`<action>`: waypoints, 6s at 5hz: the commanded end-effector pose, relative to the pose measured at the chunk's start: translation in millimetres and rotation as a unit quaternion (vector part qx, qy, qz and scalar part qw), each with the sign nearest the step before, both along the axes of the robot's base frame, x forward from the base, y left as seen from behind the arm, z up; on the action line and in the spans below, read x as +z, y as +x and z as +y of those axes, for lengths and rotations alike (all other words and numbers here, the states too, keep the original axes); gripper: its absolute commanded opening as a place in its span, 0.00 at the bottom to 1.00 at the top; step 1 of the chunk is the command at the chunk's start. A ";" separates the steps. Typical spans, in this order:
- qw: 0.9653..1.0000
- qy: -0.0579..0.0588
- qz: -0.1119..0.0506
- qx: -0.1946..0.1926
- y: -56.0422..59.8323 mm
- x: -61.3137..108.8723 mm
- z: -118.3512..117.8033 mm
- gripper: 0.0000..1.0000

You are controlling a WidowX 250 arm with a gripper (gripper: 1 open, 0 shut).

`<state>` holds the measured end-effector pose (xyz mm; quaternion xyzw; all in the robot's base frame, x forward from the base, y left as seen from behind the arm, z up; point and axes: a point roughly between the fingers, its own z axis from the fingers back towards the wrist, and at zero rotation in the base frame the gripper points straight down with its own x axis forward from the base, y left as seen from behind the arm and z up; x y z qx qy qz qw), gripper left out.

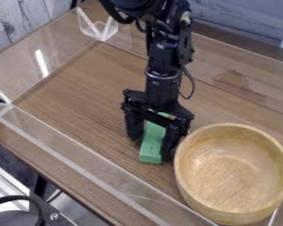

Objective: Put the green block in the brown bowl

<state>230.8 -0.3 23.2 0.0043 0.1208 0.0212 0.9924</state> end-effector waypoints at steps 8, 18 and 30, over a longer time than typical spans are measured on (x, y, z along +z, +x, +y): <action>1.000 0.011 0.003 0.020 7.7 -0.4 6.2 1.00; 0.999 -0.004 -0.014 0.031 16.9 24.1 5.6 0.00; 0.993 -0.051 -0.010 -0.109 -0.9 25.0 -137.5 0.00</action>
